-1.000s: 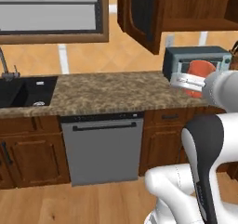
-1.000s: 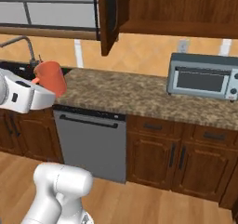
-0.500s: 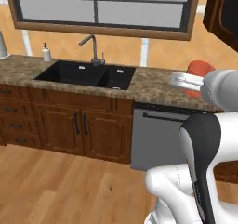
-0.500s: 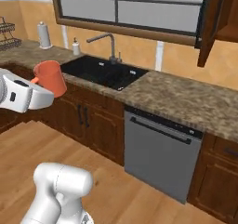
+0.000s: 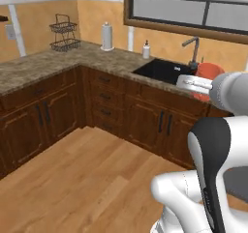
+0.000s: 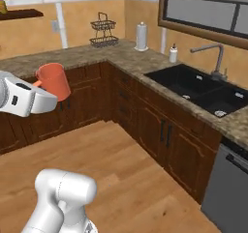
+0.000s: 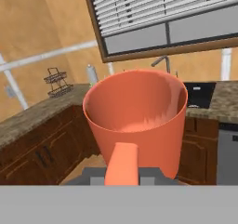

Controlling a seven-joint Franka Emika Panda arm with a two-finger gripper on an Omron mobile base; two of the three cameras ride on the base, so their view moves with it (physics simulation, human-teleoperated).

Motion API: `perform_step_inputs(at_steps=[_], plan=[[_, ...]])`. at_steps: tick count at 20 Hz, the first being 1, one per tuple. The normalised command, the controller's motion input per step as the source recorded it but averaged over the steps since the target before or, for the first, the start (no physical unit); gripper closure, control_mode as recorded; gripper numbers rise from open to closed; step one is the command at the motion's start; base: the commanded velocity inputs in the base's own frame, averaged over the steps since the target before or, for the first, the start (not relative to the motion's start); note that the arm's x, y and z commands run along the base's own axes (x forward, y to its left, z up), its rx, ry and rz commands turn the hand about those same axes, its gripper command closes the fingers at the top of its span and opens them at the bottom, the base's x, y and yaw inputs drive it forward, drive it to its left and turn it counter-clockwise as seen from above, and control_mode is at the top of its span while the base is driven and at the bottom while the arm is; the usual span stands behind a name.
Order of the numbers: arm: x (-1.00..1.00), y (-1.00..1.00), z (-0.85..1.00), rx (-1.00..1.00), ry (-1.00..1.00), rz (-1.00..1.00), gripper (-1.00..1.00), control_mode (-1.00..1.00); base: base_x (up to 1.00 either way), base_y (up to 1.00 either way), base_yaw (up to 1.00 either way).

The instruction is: Gather all objects into one cabinet and sort the glasses and bowls to opposite sides.

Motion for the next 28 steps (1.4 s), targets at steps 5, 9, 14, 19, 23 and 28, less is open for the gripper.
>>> perform_step_inputs(at_steps=[5,9,14,19,23,28], plan=[[0.0,0.0,0.0,0.0,0.0,0.0,1.0,1.0,0.0,0.92,0.67],[0.0,0.0,0.0,0.0,0.0,0.0,1.0,1.0,0.0,0.94,0.68],[0.0,0.0,0.0,0.0,0.0,0.0,1.0,1.0,0.0,0.95,0.7],[0.0,0.0,0.0,0.0,0.0,0.0,1.0,1.0,0.16,0.94,0.67],[0.0,0.0,0.0,0.0,0.0,0.0,1.0,1.0,0.59,1.0,0.42],[0.0,0.0,0.0,0.0,0.0,0.0,1.0,1.0,0.67,1.0,0.22]])
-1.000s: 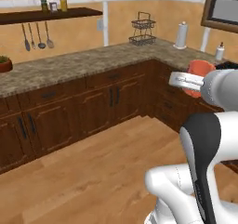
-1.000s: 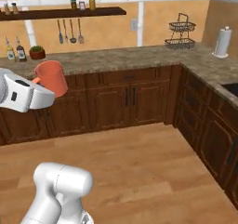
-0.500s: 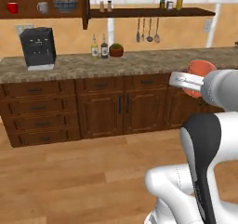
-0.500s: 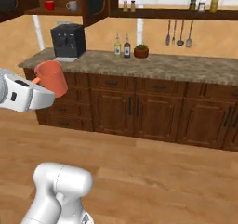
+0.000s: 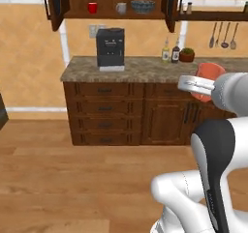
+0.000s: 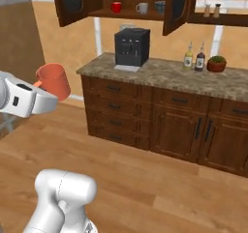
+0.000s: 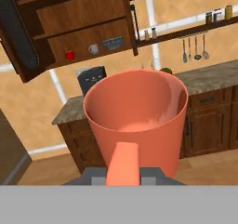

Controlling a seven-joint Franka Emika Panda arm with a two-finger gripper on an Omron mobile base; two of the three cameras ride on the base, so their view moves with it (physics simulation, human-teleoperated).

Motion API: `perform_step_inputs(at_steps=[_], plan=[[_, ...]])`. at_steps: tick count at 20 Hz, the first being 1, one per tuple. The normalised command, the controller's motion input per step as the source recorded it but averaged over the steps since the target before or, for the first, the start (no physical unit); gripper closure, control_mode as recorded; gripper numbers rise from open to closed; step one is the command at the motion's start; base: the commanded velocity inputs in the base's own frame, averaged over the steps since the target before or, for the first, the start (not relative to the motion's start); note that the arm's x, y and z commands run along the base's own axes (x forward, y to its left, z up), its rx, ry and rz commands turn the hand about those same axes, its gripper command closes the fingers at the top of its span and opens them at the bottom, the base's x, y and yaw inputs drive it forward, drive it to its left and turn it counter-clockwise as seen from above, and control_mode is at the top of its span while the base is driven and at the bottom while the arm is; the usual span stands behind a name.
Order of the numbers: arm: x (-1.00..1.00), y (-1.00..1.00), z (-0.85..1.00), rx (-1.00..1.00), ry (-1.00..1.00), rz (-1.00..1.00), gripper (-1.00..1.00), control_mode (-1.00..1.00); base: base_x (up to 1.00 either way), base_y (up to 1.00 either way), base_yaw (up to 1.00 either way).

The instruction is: Gather all objects into one cabinet and sort the glasses and bowls to opposite sides.

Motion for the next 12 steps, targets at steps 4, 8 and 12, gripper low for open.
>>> perform_step_inputs(at_steps=[4,8,12], plan=[[0.0,0.0,0.0,0.0,0.0,0.0,1.0,1.0,0.48,1.0,0.17],[0.0,0.0,0.0,0.0,0.0,0.0,1.0,1.0,0.26,0.65,0.1],[0.0,0.0,0.0,0.0,0.0,0.0,1.0,1.0,0.62,0.0,-0.04]])
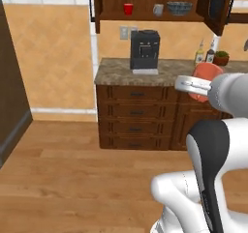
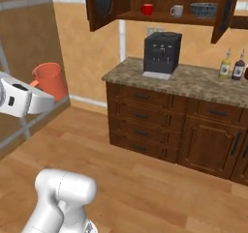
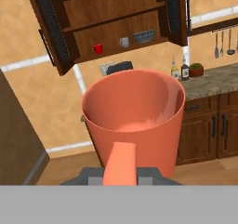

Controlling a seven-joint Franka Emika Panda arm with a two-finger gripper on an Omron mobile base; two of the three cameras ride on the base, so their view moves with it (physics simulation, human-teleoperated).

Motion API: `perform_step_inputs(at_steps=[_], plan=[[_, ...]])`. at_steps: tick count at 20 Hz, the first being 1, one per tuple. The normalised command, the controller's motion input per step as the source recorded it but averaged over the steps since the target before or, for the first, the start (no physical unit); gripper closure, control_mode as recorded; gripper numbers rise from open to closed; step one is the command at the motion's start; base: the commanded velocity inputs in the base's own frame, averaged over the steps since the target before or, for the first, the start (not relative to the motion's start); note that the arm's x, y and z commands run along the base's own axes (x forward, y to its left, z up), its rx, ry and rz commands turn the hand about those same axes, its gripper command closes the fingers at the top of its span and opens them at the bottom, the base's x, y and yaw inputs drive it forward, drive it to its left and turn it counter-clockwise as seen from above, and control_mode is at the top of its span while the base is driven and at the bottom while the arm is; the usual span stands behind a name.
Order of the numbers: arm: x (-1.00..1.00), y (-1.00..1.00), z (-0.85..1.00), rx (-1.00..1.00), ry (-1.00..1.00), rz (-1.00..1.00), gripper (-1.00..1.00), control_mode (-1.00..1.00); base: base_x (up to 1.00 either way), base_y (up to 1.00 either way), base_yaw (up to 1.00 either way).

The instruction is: Gather all objects into one cabinet and sort the glasses and bowls to opposite sides.

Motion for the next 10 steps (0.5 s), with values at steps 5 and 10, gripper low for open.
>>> perform_step_inputs(at_steps=[5,10], plan=[[0.0,0.0,0.0,0.0,0.0,0.0,1.0,1.0,0.58,0.2,0.0],[0.0,0.0,0.0,0.0,0.0,0.0,1.0,1.0,0.59,0.48,0.0]])
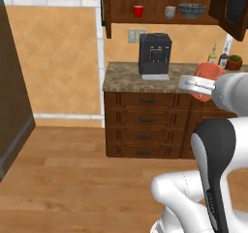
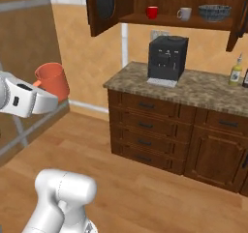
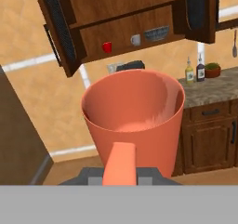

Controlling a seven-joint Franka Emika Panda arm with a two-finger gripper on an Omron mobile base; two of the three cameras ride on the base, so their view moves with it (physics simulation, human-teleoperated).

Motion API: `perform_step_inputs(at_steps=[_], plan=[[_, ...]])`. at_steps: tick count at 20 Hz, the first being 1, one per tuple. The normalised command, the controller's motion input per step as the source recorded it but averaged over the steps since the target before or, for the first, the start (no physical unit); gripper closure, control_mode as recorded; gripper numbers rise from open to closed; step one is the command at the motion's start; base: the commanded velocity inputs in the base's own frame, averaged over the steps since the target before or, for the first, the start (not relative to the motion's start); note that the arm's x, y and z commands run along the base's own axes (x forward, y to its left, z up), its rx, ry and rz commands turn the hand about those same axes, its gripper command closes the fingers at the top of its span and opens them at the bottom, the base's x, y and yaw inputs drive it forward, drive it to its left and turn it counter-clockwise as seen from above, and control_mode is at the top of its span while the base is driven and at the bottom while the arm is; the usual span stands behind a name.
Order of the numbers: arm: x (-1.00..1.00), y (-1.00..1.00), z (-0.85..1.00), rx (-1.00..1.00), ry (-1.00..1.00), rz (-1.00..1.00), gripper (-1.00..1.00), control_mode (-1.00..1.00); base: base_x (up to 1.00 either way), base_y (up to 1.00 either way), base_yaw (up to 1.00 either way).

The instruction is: Gather all objects into one cabinet and sort the glasses and bowls to opposite sides.

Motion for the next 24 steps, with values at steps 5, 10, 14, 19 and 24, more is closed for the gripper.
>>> perform_step_inputs(at_steps=[5,10,14,19,24], plan=[[0.0,0.0,0.0,0.0,0.0,0.0,1.0,1.0,0.68,0.27,-0.14],[0.0,0.0,0.0,0.0,0.0,0.0,1.0,1.0,0.64,0.0,-0.32],[0.0,0.0,0.0,0.0,0.0,0.0,1.0,1.0,0.71,0.02,-0.36],[0.0,0.0,0.0,0.0,0.0,0.0,1.0,1.0,0.77,0.23,-0.31],[0.0,0.0,0.0,0.0,0.0,0.0,1.0,1.0,0.79,0.26,-0.21]])
